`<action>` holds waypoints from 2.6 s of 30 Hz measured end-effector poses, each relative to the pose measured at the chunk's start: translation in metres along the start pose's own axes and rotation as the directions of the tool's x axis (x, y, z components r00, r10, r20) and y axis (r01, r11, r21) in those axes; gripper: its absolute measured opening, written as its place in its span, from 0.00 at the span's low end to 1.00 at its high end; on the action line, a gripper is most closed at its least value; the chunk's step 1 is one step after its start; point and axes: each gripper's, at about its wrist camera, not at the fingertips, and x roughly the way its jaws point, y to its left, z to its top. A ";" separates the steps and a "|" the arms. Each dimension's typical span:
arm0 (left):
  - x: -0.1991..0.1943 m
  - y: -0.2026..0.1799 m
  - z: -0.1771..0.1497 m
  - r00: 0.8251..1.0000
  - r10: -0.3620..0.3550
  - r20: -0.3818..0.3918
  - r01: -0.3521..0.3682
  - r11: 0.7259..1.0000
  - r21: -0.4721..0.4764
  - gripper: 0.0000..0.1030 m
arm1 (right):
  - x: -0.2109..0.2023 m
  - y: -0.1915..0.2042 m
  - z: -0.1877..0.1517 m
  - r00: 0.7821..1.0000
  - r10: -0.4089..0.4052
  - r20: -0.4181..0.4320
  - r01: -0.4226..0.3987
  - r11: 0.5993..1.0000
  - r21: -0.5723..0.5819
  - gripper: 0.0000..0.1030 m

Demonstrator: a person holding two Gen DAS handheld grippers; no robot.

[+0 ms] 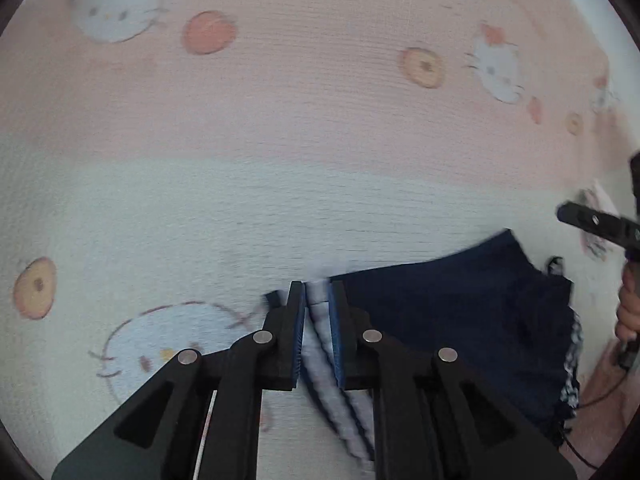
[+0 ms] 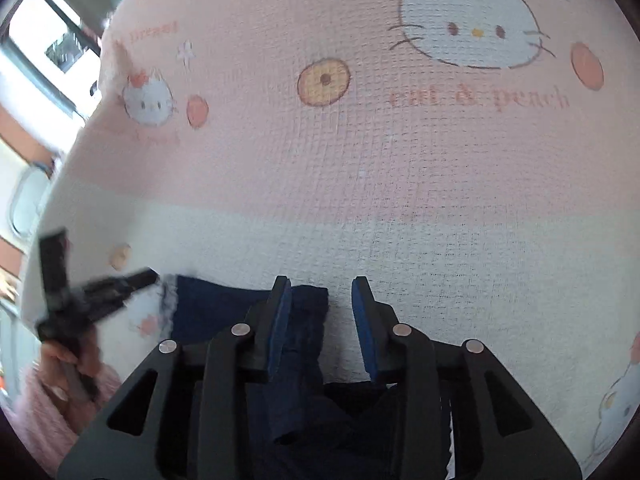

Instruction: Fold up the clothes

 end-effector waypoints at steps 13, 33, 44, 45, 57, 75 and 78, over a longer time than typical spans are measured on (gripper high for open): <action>0.063 -0.175 -0.027 0.970 -0.119 -0.211 0.209 0.853 0.479 0.14 | -0.005 -0.047 -0.057 0.935 -0.300 -0.189 0.286 0.953 -0.096 0.39; 0.070 -0.170 0.023 0.988 -0.146 -0.048 0.152 0.884 0.442 0.32 | -0.033 -0.084 -0.072 0.909 -0.396 -0.131 0.400 0.916 0.006 0.05; 0.106 -0.210 0.025 0.983 -0.115 -0.143 0.175 0.830 0.530 0.35 | 0.006 -0.078 -0.067 0.916 -0.359 -0.180 0.358 0.933 -0.039 0.35; 0.103 -0.209 0.022 0.982 -0.132 -0.136 0.185 0.829 0.528 0.35 | 0.008 -0.074 -0.069 0.909 -0.375 -0.180 0.368 0.927 -0.074 0.17; 0.103 -0.191 0.031 0.965 -0.238 -0.114 0.263 0.897 0.355 0.35 | -0.019 -0.095 -0.071 0.926 -0.334 -0.174 0.355 0.928 0.111 0.31; 0.143 -0.206 0.064 0.999 -0.033 -0.009 0.034 0.945 0.326 0.34 | 0.035 -0.072 -0.055 0.926 -0.363 -0.106 0.369 0.929 0.039 0.19; 0.118 -0.192 0.077 0.996 -0.058 0.062 0.043 0.974 0.221 0.35 | 0.028 -0.070 -0.052 0.913 -0.403 -0.072 0.408 0.910 0.081 0.30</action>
